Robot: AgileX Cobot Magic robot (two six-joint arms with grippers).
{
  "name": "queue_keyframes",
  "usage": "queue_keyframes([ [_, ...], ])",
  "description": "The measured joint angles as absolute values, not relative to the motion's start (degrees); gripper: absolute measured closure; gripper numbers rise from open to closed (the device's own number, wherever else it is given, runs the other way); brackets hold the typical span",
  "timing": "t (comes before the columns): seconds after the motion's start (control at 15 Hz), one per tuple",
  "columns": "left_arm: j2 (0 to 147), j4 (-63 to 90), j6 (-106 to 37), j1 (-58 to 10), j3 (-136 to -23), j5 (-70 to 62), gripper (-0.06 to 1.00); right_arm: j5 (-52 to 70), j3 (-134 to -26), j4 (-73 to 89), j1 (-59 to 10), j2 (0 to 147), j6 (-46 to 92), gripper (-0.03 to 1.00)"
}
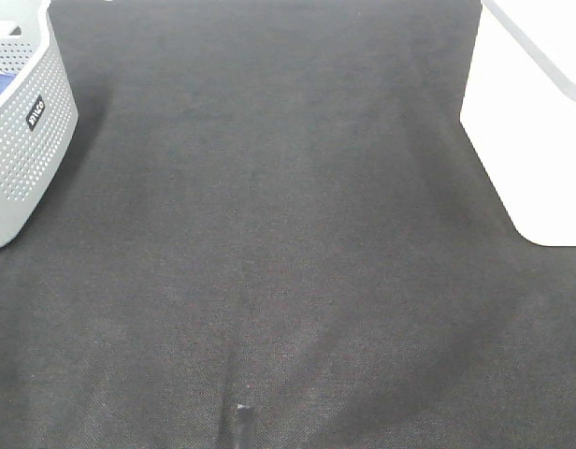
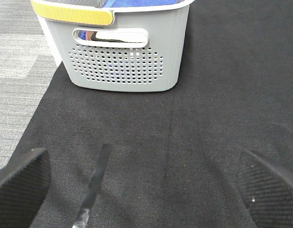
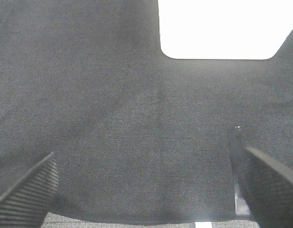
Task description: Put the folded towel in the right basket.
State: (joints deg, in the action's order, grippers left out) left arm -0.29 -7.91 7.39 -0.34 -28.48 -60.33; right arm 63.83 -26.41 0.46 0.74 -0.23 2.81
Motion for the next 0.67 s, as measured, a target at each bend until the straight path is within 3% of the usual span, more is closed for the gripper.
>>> queue_keyframes([
  [0.67, -0.3, -7.7, 7.2, -0.3, -28.5, -60.3, -0.04, 63.8, -26.4, 0.5, 0.7, -0.2, 2.8, -0.01],
])
